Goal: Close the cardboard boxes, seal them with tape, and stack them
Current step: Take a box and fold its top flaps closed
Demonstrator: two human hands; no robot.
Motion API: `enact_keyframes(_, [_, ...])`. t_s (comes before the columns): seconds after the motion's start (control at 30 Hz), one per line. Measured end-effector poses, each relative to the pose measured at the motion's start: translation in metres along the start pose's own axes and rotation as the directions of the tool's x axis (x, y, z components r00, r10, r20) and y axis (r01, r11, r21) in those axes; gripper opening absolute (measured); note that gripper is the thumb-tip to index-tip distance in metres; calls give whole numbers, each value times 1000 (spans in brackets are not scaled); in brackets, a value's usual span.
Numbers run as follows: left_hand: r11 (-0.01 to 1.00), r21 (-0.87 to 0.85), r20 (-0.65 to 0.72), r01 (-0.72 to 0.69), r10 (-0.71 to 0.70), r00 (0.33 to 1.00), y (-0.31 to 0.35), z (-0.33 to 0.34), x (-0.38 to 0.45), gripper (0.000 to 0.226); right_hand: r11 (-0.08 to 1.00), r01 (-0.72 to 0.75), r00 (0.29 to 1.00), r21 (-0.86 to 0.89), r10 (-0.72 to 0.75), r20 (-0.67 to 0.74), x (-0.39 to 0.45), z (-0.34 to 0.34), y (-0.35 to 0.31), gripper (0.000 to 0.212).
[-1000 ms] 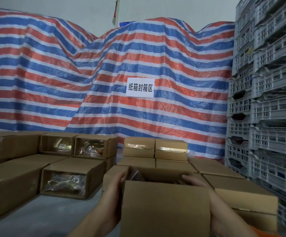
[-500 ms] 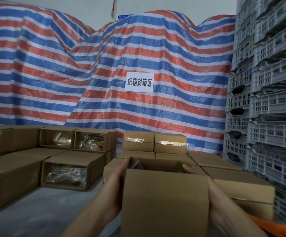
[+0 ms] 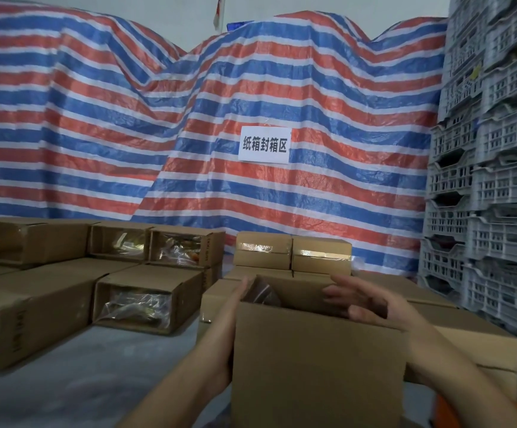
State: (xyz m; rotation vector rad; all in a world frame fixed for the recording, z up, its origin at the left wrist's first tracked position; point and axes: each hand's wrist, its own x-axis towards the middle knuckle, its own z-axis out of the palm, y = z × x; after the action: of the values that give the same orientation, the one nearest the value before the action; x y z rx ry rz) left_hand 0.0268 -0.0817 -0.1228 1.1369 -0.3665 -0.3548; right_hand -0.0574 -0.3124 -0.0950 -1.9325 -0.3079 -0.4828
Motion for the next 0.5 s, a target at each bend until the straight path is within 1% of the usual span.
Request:
enact_keyframes(0.03, [1000, 1, 20, 6, -6, 1000, 0, -2, 0, 52, 999, -5, 1000, 33, 5, -3, 1, 0, 2, 100])
enact_keyframes(0.07, [1000, 1, 49, 7, -7, 999, 1, -4, 0, 50, 998, -8, 1000, 58, 9, -4, 2, 0, 3, 96])
enact_keyframes(0.13, [1000, -15, 94, 7, -5, 996, 3, -6, -1, 47, 995, -10, 1000, 96, 10, -2, 3, 0, 3, 78])
enact_keyframes(0.17, [1000, -19, 109, 6, -4, 994, 4, -6, -1, 46, 996, -9, 1000, 89, 9, 0, 3, 0, 4, 76])
enact_keyframes(0.27, [999, 35, 172, 4, -10, 985, 4, -4, -2, 37, 999, 4, 1000, 49, -4, 7, 4, 0, 5, 103])
enact_keyframes(0.3, [998, 64, 182, 0, -11, 983, 4, -3, -3, 30, 999, 11, 1000, 48, -11, 3, 4, 1, 6, 105])
enact_keyframes(0.37, [993, 120, 189, 4, -27, 982, 6, -1, -5, 16, 999, 30, 999, 41, -29, -20, 5, 1, 9, 103])
enact_keyframes(0.43, [989, 145, 181, 32, -58, 982, 8, 0, -6, 16, 998, 42, 998, 47, -39, -43, 5, 0, 12, 92])
enact_keyframes(0.47, [989, 145, 176, 40, -65, 982, 9, 0, -7, 17, 997, 44, 997, 62, -40, -59, 4, -1, 14, 80])
enact_keyframes(0.5, [989, 140, 169, 43, -67, 983, 9, 0, -8, 18, 996, 47, 996, 80, -41, -81, 3, -1, 14, 62])
